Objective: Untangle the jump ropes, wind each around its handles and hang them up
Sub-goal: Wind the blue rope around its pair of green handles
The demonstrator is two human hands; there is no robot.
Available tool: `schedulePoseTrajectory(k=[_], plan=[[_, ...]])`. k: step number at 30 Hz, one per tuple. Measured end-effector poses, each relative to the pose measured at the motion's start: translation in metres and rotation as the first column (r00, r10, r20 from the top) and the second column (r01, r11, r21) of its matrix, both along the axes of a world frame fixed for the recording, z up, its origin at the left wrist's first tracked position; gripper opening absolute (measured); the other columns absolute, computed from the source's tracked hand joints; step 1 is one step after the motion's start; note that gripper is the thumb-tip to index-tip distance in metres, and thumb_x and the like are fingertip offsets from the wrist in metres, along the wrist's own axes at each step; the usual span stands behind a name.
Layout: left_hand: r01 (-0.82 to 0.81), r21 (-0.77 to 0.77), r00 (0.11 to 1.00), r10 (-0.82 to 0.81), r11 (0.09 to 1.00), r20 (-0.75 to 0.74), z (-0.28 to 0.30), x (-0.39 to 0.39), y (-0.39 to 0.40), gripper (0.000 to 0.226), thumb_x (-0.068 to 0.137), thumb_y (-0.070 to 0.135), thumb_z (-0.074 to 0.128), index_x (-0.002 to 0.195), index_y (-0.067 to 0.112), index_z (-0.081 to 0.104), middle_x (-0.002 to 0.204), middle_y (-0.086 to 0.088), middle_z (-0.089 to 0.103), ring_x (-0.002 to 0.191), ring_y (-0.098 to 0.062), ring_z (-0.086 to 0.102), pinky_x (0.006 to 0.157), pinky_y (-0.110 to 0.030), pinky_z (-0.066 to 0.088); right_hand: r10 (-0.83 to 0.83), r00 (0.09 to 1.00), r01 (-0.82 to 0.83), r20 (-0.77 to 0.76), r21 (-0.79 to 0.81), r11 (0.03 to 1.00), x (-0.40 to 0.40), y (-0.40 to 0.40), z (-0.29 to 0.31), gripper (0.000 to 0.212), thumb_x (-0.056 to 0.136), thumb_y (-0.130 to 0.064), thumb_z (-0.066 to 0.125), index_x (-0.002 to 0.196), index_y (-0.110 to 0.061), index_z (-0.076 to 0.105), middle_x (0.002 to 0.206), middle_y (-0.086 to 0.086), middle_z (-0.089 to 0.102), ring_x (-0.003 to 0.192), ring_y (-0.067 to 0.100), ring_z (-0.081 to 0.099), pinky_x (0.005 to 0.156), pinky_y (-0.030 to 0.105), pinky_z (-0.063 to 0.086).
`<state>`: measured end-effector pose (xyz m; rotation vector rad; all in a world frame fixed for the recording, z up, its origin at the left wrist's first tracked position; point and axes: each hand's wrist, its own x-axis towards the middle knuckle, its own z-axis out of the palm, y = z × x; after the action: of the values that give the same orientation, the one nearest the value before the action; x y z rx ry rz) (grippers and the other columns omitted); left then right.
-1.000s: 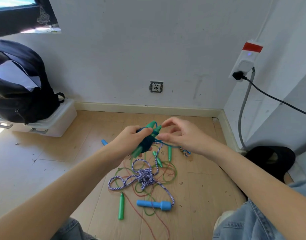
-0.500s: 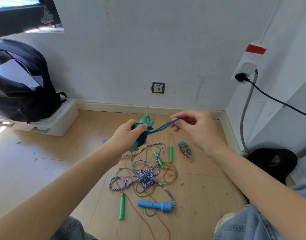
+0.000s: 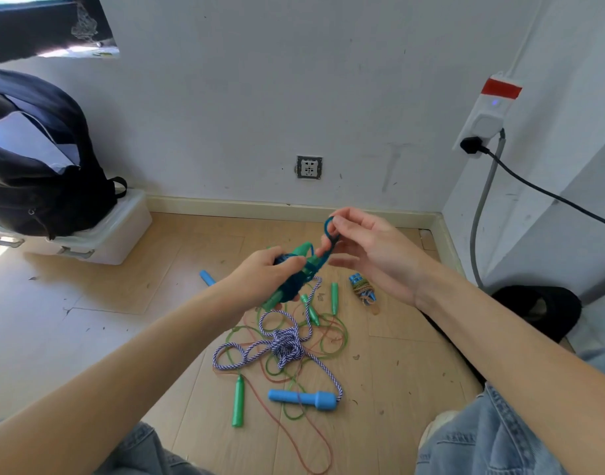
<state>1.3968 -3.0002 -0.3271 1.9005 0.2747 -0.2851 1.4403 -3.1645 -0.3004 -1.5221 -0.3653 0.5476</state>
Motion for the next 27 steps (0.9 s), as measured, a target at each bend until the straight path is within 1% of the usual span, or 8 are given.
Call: schedulePoseTrajectory(k=[5,8,11,16,18,21,25,27], plan=[[-0.028,0.040,0.976,0.018,0.999,0.216,0.003,-0.006,-0.012,0.013,0.092,0.031,0.052,0.085,0.019,0.054,0.080,-0.001,0.062,0.055,-0.003,0.062,0.046,-0.018,0.047,-0.089,0.983,0.116,0.163,-0.161,0.980,0.002,0.002,-0.003,0.027,0.099,-0.020,0.037,0.082,-0.022,0.058,0.064,-0.009,0.055,0.067,0.010,0.054,0.094,0.046,0.044],[-0.070,0.057,0.960,0.052,0.996,0.277,0.004,-0.007,-0.013,0.012,0.092,0.031,0.050,0.083,0.024,0.051,0.080,-0.001,0.063,0.065,-0.010,0.064,0.054,-0.024,0.049,-0.045,0.960,0.100,0.278,-0.187,0.977,0.002,0.001,0.001,0.030,0.097,-0.013,0.042,0.086,-0.029,0.064,0.079,-0.010,0.065,0.072,0.001,0.059,0.080,0.021,0.048],[-0.108,0.046,0.950,0.090,0.993,0.299,0.006,-0.005,-0.011,0.011,0.093,0.030,0.049,0.084,0.024,0.050,0.080,-0.001,0.064,0.064,-0.009,0.063,0.050,-0.017,0.048,-0.052,0.942,0.122,0.331,-0.196,0.973,0.001,0.000,0.003,0.024,0.090,-0.006,0.054,0.088,-0.025,0.068,0.075,-0.008,0.068,0.071,-0.007,0.062,0.068,0.003,0.043],[-0.103,0.250,0.935,0.008,0.963,0.355,0.007,-0.007,-0.012,0.013,0.091,0.032,0.049,0.090,0.019,0.050,0.083,-0.004,0.065,0.080,-0.023,0.064,0.071,-0.040,0.052,-0.134,0.953,0.189,0.272,-0.188,0.964,0.006,-0.009,0.006,0.014,0.079,-0.008,0.069,0.087,-0.016,0.061,0.068,-0.004,0.073,0.073,0.003,0.068,0.072,0.015,0.046],[-0.095,0.346,0.926,-0.044,0.934,0.375,0.008,-0.009,-0.014,0.020,0.091,0.034,0.048,0.098,0.015,0.051,0.082,-0.004,0.065,0.078,-0.023,0.063,0.070,-0.040,0.051,-0.110,0.962,0.171,0.251,-0.238,0.956,0.006,-0.011,0.007,0.023,0.078,-0.011,0.071,0.094,-0.018,0.056,0.072,-0.003,0.074,0.078,0.003,0.068,0.077,0.019,0.041],[-0.103,0.441,0.909,-0.096,0.892,0.406,0.007,-0.011,-0.015,0.024,0.092,0.035,0.047,0.100,0.012,0.050,0.082,-0.004,0.063,0.075,-0.023,0.060,0.066,-0.036,0.047,-0.083,0.952,0.179,0.295,-0.315,0.932,0.004,-0.009,0.007,0.017,0.076,-0.008,0.072,0.089,-0.019,0.068,0.077,-0.001,0.073,0.077,0.006,0.068,0.085,0.029,0.051],[-0.088,0.533,0.884,-0.181,0.841,0.432,0.005,-0.013,-0.017,0.023,0.092,0.035,0.047,0.096,0.013,0.047,0.079,0.002,0.057,0.069,-0.017,0.052,0.060,-0.029,0.038,-0.025,0.824,0.331,0.566,-0.446,0.832,0.000,-0.004,0.007,0.010,0.079,-0.012,0.068,0.083,-0.020,0.072,0.075,-0.009,0.068,0.067,-0.005,0.059,0.064,0.005,0.040],[-0.083,0.563,0.873,-0.212,0.823,0.439,0.004,-0.012,-0.018,0.020,0.093,0.036,0.046,0.092,0.016,0.045,0.074,0.006,0.051,0.063,-0.010,0.047,0.054,-0.024,0.034,0.035,0.735,0.396,0.677,-0.471,0.788,-0.003,-0.003,0.007,0.011,0.081,-0.014,0.065,0.088,-0.018,0.073,0.074,-0.012,0.063,0.079,0.001,0.055,0.065,0.007,0.034]])
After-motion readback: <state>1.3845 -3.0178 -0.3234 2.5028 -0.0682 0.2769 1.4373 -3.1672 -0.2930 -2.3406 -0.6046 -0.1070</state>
